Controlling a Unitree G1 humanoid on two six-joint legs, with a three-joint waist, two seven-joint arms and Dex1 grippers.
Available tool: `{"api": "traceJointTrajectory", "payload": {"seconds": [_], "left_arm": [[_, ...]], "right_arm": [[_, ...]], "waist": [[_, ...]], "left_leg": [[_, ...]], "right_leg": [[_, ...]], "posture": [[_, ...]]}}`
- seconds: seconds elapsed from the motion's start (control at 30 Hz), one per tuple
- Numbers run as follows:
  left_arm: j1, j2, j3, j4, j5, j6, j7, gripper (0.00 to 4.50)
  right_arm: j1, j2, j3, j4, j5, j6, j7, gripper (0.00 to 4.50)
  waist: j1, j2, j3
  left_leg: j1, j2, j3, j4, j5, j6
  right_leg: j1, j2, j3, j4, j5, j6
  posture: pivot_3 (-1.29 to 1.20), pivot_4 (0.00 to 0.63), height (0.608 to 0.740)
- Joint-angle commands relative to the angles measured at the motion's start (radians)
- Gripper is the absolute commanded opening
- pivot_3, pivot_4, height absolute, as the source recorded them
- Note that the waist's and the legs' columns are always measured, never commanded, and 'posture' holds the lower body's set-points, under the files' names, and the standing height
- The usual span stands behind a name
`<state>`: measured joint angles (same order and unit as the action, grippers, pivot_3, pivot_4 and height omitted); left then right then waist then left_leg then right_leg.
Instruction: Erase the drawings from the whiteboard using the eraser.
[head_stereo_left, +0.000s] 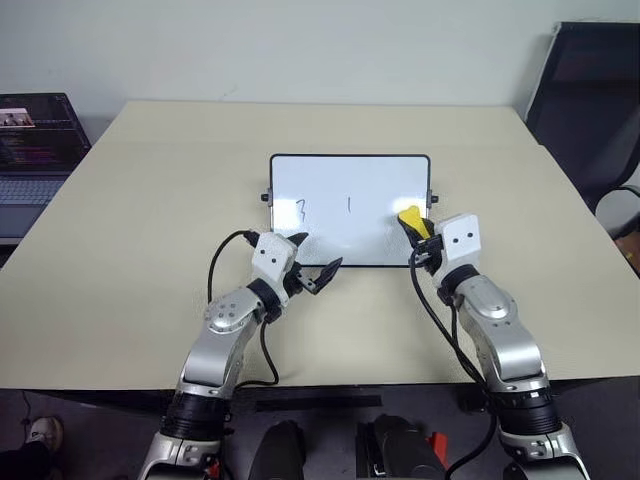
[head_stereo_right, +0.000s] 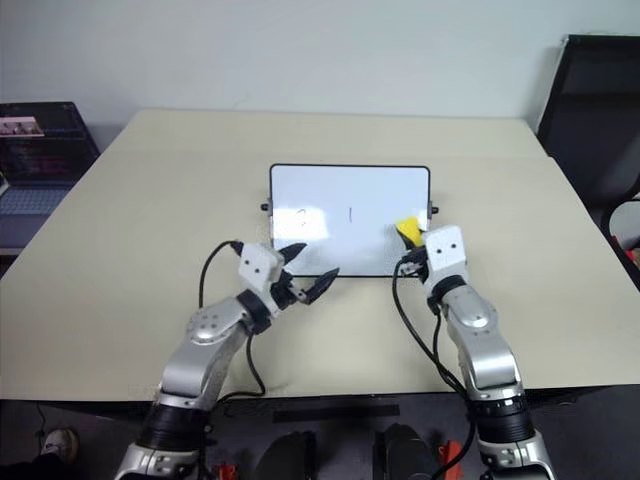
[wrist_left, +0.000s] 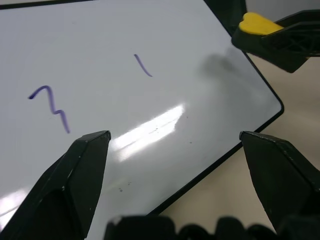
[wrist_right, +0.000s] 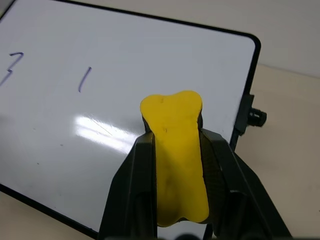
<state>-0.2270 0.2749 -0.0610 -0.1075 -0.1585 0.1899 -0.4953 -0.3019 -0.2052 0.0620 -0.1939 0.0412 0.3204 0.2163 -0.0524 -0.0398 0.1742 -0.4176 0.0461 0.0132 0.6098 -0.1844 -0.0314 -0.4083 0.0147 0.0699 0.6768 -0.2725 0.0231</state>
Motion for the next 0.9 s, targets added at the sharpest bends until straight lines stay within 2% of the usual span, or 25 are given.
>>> {"api": "traceJointTrajectory", "payload": {"seconds": [0.03,0.23,0.3,0.37,0.53,0.77,0.9], "left_arm": [[0.006,-0.008,0.035,-0.062,0.015,-0.006,0.064,4.5],[-0.045,-0.032,0.054,-0.014,0.015,-0.002,0.124,4.5],[-0.058,-0.033,0.048,0.003,0.02,-0.005,0.124,4.5],[-0.069,-0.034,0.047,0.012,0.022,-0.006,0.121,4.5],[-0.081,-0.032,0.052,0.015,0.02,-0.005,0.117,4.5],[-0.076,-0.029,0.056,-0.002,0.017,0.0,0.117,4.5],[-0.081,-0.035,0.052,-0.008,0.014,0.006,0.118,4.5]], "right_arm": [[-0.034,0.009,0.0,-0.002,-0.004,-0.05,0.003,0.88],[-0.2,0.078,0.055,0.164,-0.025,-0.09,0.011,0.88],[-0.314,0.117,0.061,0.286,-0.031,-0.108,0.003,0.88],[-0.415,0.149,0.055,0.408,-0.031,-0.128,-0.008,0.88],[-0.54,0.182,0.024,0.598,-0.023,-0.165,-0.03,0.88],[-0.567,0.184,0.0,0.661,-0.023,-0.13,-0.059,0.88],[-0.47,0.192,0.039,0.578,-0.034,-0.067,-0.039,0.88]], "waist": [[0.001,0.0,0.0],[-0.002,0.0,0.0],[-0.004,0.0,0.0],[-0.004,0.0,0.0],[0.002,0.0,0.0],[0.003,0.0,0.0],[0.003,0.0,0.0]], "left_leg": [[0.0,0.0,0.0,0.0,0.0,0.0],[0.001,0.0,0.0,0.0,0.0,0.0],[0.001,0.0,0.001,0.0,0.0,0.0],[0.001,0.0,0.001,0.0,0.0,0.0],[-0.002,0.0,0.0,0.0,0.0,0.0],[-0.002,0.0,0.0,0.0,0.0,0.0],[-0.002,0.0,-0.001,0.0,0.0,0.0]], "right_leg": [[0.0,0.0,0.0,0.0,0.0,0.0],[0.0,0.001,-0.001,0.001,0.0,0.0],[0.0,0.001,-0.001,0.001,0.0,0.0],[-0.001,0.001,-0.001,0.001,0.0,0.0],[-0.001,0.0,-0.001,-0.001,0.0,0.0],[-0.001,-0.001,-0.001,-0.001,0.002,-0.003],[-0.001,0.0,-0.001,0.0,0.001,-0.003]], "posture": [[0.0,0.15,0.74],[0.0,0.15,0.74],[0.0,0.15,0.74],[0.0,0.15,0.74],[0.0,0.15,0.74],[0.0,0.15,0.74],[0.0,0.15,0.74]]}}
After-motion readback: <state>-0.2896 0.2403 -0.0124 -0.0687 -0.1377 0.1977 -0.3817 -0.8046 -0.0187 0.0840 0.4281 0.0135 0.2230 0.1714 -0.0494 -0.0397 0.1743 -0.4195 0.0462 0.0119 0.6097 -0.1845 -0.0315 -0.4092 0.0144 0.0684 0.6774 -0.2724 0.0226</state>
